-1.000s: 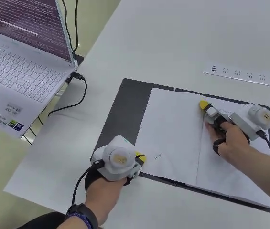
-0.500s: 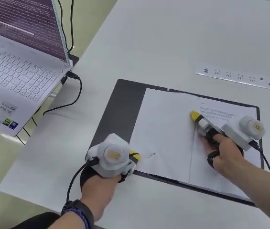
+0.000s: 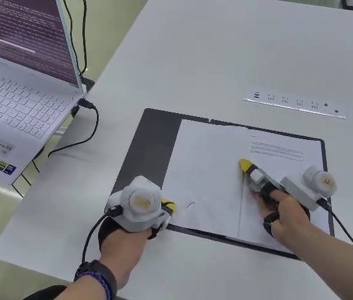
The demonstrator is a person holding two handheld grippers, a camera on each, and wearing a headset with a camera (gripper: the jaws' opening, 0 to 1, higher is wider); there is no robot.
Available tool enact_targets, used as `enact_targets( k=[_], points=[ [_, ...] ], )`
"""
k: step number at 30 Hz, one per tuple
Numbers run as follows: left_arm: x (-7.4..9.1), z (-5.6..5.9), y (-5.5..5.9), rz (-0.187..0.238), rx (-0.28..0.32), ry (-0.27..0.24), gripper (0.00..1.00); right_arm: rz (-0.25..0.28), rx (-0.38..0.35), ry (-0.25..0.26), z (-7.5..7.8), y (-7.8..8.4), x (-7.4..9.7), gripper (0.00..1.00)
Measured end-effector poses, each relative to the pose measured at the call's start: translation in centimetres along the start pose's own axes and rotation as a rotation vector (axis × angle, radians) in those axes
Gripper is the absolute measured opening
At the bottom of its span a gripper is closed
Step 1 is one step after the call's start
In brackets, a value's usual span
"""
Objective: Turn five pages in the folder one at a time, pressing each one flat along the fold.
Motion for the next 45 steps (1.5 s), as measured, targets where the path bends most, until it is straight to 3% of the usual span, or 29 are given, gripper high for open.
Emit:
enact_targets(
  k=[13, 45],
  points=[
    [0.1, 0.1, 0.0, -0.008, -0.005, -0.002, 0.0, -0.01, -0.001, -0.005, 0.8, 2.0, 1.5, 0.0],
    [0.3, 0.2, 0.0, -0.018, -0.022, 0.002, 0.0, -0.054, -0.04, -0.005, -1.2, 8.5, 5.1, 0.0]
  ],
)
Point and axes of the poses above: the centre of the closed fingertips' face, and the gripper's own axes: x roughly backward along the fingers, z roughly to its right, y roughly out of its underside, the point moved 10 cm from there along x, roughly backward along the fingers, and after that the axes turned 15 degrees about -z, right-handed, at the moved point
